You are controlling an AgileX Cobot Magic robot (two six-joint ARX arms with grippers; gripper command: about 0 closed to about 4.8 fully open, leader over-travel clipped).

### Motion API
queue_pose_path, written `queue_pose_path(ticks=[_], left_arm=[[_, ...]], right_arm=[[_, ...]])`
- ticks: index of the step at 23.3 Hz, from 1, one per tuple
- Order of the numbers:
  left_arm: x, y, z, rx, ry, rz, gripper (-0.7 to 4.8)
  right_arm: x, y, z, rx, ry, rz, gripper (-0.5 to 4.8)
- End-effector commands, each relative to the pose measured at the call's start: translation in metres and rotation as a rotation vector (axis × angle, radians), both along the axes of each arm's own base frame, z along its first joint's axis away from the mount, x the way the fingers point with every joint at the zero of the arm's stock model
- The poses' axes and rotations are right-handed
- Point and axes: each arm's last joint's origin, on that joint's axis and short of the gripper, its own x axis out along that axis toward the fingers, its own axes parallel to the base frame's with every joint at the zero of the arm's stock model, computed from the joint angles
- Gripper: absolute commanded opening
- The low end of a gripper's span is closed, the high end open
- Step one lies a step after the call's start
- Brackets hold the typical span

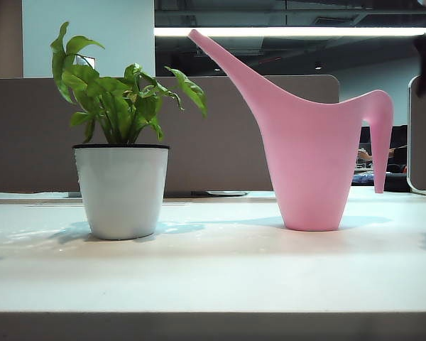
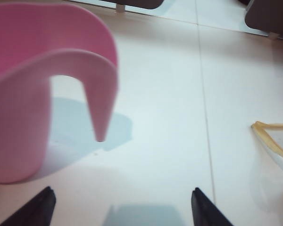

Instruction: Pick up the watering can from the table, water the potted plant, and put the can back.

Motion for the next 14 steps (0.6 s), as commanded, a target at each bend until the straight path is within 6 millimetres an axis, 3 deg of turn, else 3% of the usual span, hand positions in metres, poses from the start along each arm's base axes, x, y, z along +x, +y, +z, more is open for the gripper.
queue_pose_path(ticks=[1, 4, 9, 14], left_arm=[[-0.001, 0.0, 0.003, -0.004, -0.021, -0.004, -0.05], [0.0, 0.0, 0.005, -0.009, -0.037, -0.004, -0.05], [0.0, 0.0, 0.005, -0.011, -0.043, -0.004, -0.05], [0.0, 0.0, 0.005, -0.011, -0.042, -0.004, -0.05]], right_arm=[[0.009, -0.011, -0.013, 0.084, -0.138, 0.144, 3.76], [0.024, -0.012, -0.037, 0.127, -0.129, 0.237, 3.76], [0.055, -0.016, -0.067, 0.121, -0.174, 0.241, 3.76], [0.071, -0.018, -0.083, 0.152, -0.211, 0.26, 3.76]])
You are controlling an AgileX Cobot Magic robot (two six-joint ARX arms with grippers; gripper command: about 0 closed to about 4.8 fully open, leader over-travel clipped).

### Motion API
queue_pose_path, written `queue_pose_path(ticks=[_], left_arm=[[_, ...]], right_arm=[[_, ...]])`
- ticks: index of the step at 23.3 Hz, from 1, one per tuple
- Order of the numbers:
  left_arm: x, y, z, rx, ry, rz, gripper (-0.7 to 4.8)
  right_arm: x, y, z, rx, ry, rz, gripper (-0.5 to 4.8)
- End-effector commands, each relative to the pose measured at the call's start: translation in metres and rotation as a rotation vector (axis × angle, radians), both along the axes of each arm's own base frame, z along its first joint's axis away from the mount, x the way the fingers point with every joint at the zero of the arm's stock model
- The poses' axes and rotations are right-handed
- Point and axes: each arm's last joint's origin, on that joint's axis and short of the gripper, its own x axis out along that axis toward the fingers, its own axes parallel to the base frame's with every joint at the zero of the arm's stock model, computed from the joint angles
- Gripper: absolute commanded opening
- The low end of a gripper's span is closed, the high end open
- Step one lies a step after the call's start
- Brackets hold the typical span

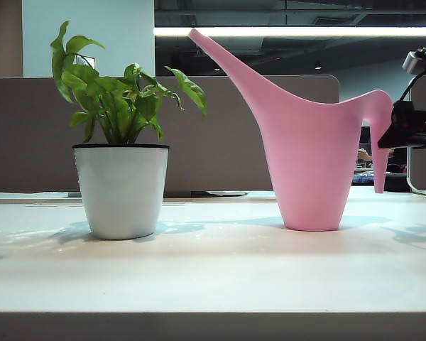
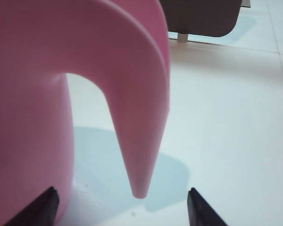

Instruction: Pick up the watering can from the table, water the potted plant, and put the can back.

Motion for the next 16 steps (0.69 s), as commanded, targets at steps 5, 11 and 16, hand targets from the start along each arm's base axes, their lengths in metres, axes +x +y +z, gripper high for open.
queue_pose_path(ticks=[5, 11, 16], left_arm=[[-0.001, 0.0, 0.002, -0.005, -0.013, -0.002, -0.05], [-0.001, 0.0, 0.002, -0.005, -0.013, -0.003, -0.05], [-0.001, 0.0, 0.002, -0.006, -0.013, -0.006, -0.05]], right_arm=[[0.019, -0.002, -0.006, 0.013, -0.141, 0.019, 3.77], [0.047, -0.006, -0.006, 0.057, -0.144, 0.014, 3.77], [0.062, -0.008, -0.002, 0.053, -0.169, 0.015, 3.76]])
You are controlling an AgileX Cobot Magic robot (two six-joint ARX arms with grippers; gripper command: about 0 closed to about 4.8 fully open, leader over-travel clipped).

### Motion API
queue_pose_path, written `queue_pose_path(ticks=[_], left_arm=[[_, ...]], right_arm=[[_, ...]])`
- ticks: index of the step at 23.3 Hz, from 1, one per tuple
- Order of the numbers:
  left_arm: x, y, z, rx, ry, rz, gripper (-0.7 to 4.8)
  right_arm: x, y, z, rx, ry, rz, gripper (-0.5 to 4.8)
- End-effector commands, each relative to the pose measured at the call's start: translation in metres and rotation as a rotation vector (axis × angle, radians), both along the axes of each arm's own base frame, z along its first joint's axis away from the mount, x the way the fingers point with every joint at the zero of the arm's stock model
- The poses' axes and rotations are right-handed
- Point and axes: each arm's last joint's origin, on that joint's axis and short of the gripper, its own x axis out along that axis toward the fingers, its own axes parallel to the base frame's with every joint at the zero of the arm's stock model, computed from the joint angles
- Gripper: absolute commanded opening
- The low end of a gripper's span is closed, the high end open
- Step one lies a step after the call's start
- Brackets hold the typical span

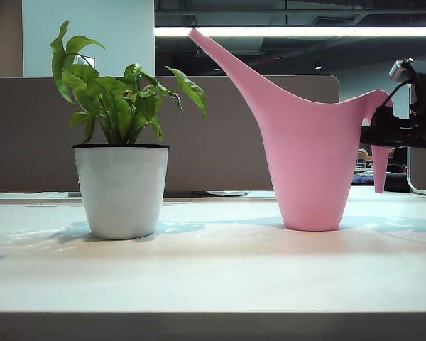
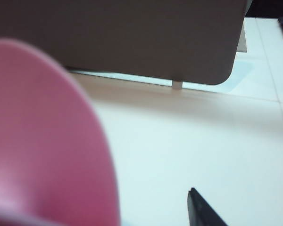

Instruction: Pick up the watering can from the table, water the potted plant, and put the can back.

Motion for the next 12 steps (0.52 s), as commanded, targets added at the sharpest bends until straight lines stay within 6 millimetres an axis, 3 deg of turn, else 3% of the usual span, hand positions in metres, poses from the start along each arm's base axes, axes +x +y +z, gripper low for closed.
queue_pose_path(ticks=[1, 5, 6, 10, 12], left_arm=[[-0.0009, 0.0, 0.0025, -0.006, -0.014, -0.006, -0.05], [-0.0009, 0.0, 0.0026, -0.006, -0.014, -0.006, -0.05], [-0.0009, 0.0, 0.0026, -0.006, -0.014, -0.006, -0.05], [-0.0009, 0.0, 0.0026, -0.006, -0.014, -0.006, -0.05], [-0.0009, 0.0, 0.0025, -0.006, -0.014, -0.006, -0.05]], right_arm=[[0.0055, -0.0014, 0.002, 0.001, -0.023, 0.004, 3.76], [0.0068, -0.0015, -0.0029, 0.003, -0.012, 0.006, 3.35], [0.0068, -0.0015, -0.003, 0.003, -0.011, 0.006, 2.85], [0.0067, -0.001, -0.0029, 0.006, -0.012, 0.025, 2.19], [0.0067, -0.0009, -0.0029, 0.005, -0.012, 0.025, 1.51]])
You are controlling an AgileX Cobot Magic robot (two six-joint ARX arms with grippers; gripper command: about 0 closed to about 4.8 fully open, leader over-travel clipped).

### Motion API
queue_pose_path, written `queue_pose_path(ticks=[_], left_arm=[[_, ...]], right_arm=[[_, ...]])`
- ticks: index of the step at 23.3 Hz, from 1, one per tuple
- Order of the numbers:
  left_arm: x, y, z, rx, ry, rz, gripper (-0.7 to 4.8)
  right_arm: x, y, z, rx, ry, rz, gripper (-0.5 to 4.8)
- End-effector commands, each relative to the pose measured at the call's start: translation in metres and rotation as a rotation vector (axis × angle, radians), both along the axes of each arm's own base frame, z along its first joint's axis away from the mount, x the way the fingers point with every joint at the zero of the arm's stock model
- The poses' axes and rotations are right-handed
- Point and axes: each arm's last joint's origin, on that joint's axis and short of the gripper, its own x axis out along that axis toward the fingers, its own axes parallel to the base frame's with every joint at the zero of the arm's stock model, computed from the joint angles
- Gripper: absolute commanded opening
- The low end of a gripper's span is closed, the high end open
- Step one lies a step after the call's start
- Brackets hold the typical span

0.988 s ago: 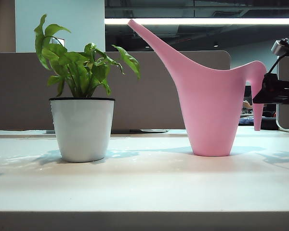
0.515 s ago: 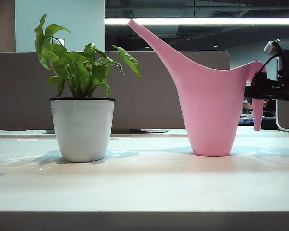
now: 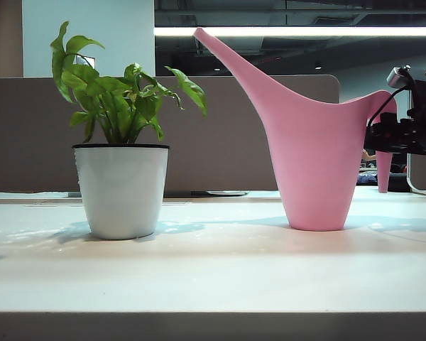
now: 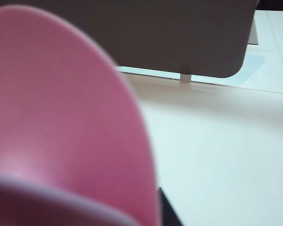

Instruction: Pick up the watering can from the table, water the potted plant, and put the can back.

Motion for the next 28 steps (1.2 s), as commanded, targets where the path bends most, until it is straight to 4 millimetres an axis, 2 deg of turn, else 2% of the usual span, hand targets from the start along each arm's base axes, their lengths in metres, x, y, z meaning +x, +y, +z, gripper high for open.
queue_pose_path(ticks=[1, 7, 10, 17, 20, 23, 28], left_arm=[[-0.001, 0.0, 0.003, -0.006, -0.014, -0.005, -0.05], [-0.001, 0.0, 0.003, -0.006, -0.014, -0.005, -0.05], [-0.001, 0.0, 0.003, -0.006, -0.014, -0.005, -0.05], [-0.001, 0.0, 0.003, -0.006, -0.014, -0.005, -0.05], [-0.001, 0.0, 0.003, -0.006, -0.014, -0.005, -0.05], [-0.001, 0.0, 0.003, -0.006, -0.014, -0.005, -0.05], [-0.001, 0.0, 0.002, -0.007, -0.013, -0.006, -0.05]], right_arm=[[0.001, 0.0, 0.005, -0.002, -0.03, 0.0, 1.44], [0.001, 0.0, 0.005, -0.002, -0.031, 0.001, 1.42], [0.001, 0.0, 0.009, -0.007, -0.076, 0.001, 0.84], [-0.001, 0.001, 0.026, 0.005, -0.176, 0.0, 0.85], [-0.005, 0.001, 0.038, -0.001, -0.21, -0.001, 0.85], [-0.012, 0.002, 0.064, -0.015, -0.298, -0.006, 0.85], [-0.024, 0.006, 0.094, -0.104, -0.388, -0.082, 0.95]])
